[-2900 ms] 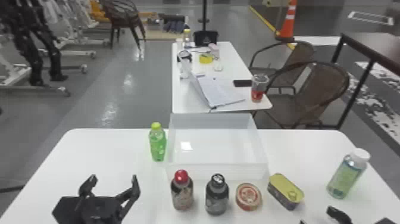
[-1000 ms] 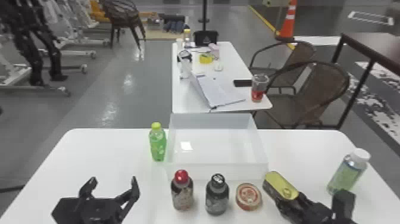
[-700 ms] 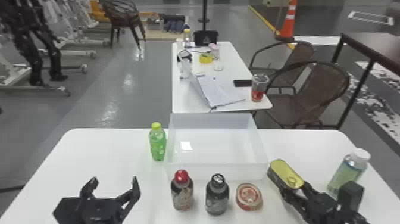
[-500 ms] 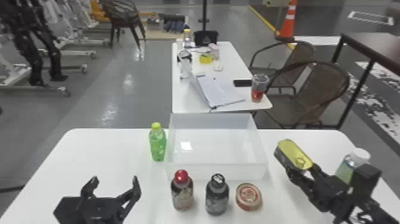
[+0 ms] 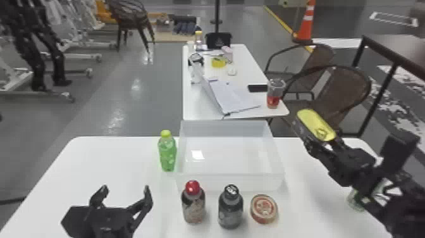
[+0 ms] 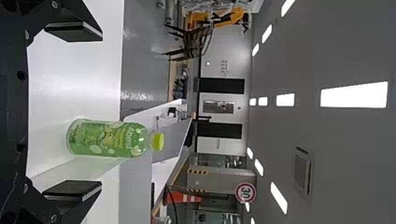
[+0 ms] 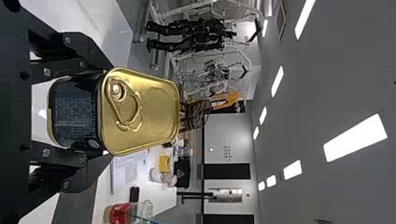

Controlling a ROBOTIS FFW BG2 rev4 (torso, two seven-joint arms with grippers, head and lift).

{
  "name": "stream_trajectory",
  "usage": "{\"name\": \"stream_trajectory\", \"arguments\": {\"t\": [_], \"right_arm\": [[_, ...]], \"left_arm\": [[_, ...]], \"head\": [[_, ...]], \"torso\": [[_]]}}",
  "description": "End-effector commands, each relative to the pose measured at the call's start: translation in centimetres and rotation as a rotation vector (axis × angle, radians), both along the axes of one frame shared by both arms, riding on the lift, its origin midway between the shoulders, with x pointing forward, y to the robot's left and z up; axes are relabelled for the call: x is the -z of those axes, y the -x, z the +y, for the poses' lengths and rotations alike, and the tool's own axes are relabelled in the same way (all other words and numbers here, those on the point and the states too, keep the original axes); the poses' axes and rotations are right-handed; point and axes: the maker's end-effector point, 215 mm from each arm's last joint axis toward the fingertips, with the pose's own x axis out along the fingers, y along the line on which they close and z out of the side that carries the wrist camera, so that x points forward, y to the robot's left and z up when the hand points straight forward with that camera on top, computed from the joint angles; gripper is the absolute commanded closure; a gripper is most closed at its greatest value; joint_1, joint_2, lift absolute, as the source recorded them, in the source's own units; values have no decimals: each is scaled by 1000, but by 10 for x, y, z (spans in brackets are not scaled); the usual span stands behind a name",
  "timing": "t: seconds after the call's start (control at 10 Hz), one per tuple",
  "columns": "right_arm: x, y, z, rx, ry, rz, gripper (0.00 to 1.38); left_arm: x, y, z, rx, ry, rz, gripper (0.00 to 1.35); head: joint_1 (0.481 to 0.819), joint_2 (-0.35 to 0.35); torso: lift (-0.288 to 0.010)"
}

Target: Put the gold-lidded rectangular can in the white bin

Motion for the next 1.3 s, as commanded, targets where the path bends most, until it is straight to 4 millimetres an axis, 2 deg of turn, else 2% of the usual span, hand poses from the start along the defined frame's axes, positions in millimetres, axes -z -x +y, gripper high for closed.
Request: {"name": "stream_trajectory", "arguments": {"t": [0.0, 0.1, 0.2, 0.4, 0.6, 0.7, 0.8, 1.0, 1.2], "right_arm": [[-7, -19, 25, -46, -6, 53, 822], [-9, -31, 37, -59, -16, 71, 822], [-3, -42, 44, -71, -42, 99, 822], [19, -64, 61, -107, -95, 145, 822], [36, -88, 89, -171, -101, 197, 822], [36, -98, 102, -198, -111, 207, 822], [20, -112, 107, -212, -135, 196, 822], [50, -108, 137, -264, -143, 279, 822], [80, -94, 156, -303, -153, 352, 822]], "left_arm": [[2, -3, -5, 15, 2, 4, 176], [2, -4, -6, 17, 1, 5, 176], [2, -5, -8, 21, 4, 5, 176], [7, -5, -9, 19, 19, 12, 176], [6, -8, -14, 33, 15, 10, 176], [5, -9, -14, 37, 13, 10, 176], [4, -11, -16, 45, 13, 8, 176], [7, -10, -16, 44, 18, 14, 176], [6, -10, -17, 46, 18, 12, 176]], "head": [[549, 0], [549, 0], [549, 0], [549, 0], [549, 0], [549, 0], [549, 0], [549, 0], [549, 0]], "torso": [[-100], [-100], [-100], [-100], [-100], [-100], [-100], [-100], [-100]]}}
